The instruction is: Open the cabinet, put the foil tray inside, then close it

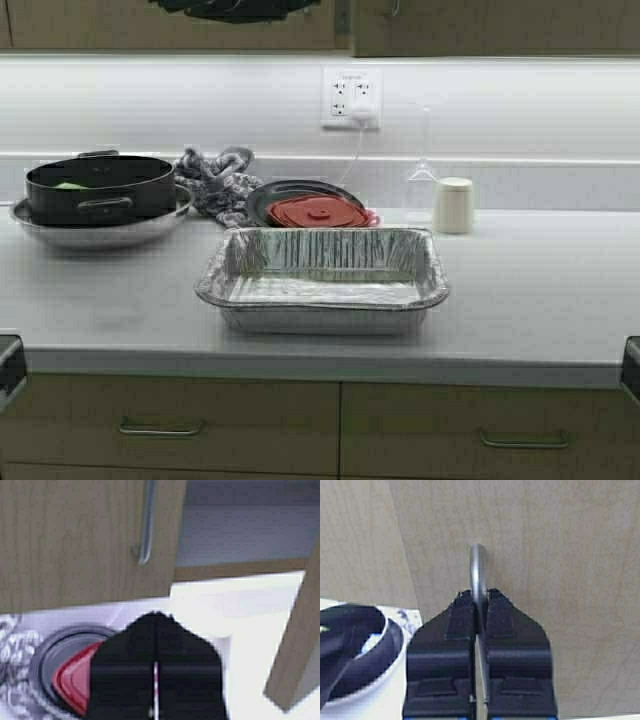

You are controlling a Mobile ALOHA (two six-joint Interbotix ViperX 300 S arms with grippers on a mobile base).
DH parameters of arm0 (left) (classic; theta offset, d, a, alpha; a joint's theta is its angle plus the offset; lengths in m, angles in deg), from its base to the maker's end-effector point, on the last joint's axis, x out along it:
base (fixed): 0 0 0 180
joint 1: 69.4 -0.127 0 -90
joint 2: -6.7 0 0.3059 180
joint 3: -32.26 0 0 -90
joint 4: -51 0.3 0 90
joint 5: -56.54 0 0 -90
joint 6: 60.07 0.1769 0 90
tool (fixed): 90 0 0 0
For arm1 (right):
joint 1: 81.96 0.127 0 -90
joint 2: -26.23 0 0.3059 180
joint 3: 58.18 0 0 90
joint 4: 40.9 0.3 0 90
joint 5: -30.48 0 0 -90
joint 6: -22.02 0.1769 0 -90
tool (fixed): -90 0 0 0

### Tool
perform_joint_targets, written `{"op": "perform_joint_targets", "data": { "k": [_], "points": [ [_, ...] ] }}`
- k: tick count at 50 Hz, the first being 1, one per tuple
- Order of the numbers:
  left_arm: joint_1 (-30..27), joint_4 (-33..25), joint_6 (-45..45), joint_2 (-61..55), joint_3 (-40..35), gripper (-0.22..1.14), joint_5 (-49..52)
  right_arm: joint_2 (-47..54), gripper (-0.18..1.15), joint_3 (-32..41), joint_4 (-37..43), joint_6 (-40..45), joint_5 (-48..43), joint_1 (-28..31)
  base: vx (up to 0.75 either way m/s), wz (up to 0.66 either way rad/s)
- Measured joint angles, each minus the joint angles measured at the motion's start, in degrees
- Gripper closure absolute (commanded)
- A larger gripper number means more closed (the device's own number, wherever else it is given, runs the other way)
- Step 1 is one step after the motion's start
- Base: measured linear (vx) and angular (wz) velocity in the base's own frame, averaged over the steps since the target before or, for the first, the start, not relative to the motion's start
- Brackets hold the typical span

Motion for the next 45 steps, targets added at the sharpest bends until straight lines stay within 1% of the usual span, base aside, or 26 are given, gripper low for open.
{"op": "perform_joint_targets", "data": {
  "k": [4,8,10,11,17,32,37,39,41,43,45],
  "points": [
    [0.2,1.0,0.1,-2.3,-2.1,0.27,-3.0,-0.6,0.89,-0.4,-0.1,0.0,0.5,-0.1,-0.03,-0.02],
    [-0.4,1.1,-0.5,-5.2,-5.4,-0.06,-3.9,-1.7,0.89,-1.5,-0.1,0.0,0.8,-0.2,-0.03,-0.01],
    [-0.7,0.9,-0.5,-6.5,-7.1,-0.16,-3.9,-2.5,0.89,-2.3,-0.1,0.0,1.0,-0.2,-0.01,-0.01],
    [-1.0,0.5,-0.5,-7.3,-8.1,-0.17,-3.9,-3.0,0.89,-2.7,-0.1,0.0,1.1,-0.1,-0.01,-0.01],
    [-2.1,-1.8,-0.8,-11.1,-12.3,-0.09,-3.7,-6.9,0.89,-6.6,-0.1,-0.1,1.7,0.0,0.0,0.0],
    [-3.0,-2.5,-0.7,-15.4,-20.2,-0.09,-3.7,-18.3,0.89,-16.6,-0.2,-0.1,2.7,0.1,0.0,0.0],
    [-3.3,-2.5,-0.2,-16.7,-23.2,-0.04,-3.7,-20.5,0.89,-18.6,-0.2,-0.1,3.0,0.0,0.0,0.0],
    [-3.3,-2.5,-0.1,-17.1,-24.0,0.04,-3.7,-21.0,0.89,-19.2,-0.2,-0.1,3.3,0.0,0.0,0.0],
    [-3.3,-2.5,-0.1,-17.3,-24.3,0.16,-3.7,-21.5,0.89,-19.5,-0.2,-0.1,3.5,0.0,0.0,0.0],
    [-3.4,-2.5,0.0,-17.4,-24.4,0.35,-3.6,-21.8,0.89,-19.7,-0.2,-0.1,3.8,0.0,0.0,0.0],
    [-3.9,-2.4,0.0,-17.4,-24.5,0.59,-3.4,-22.0,0.89,-19.8,-0.2,-0.1,4.0,-0.1,0.0,0.0]
  ]
}}
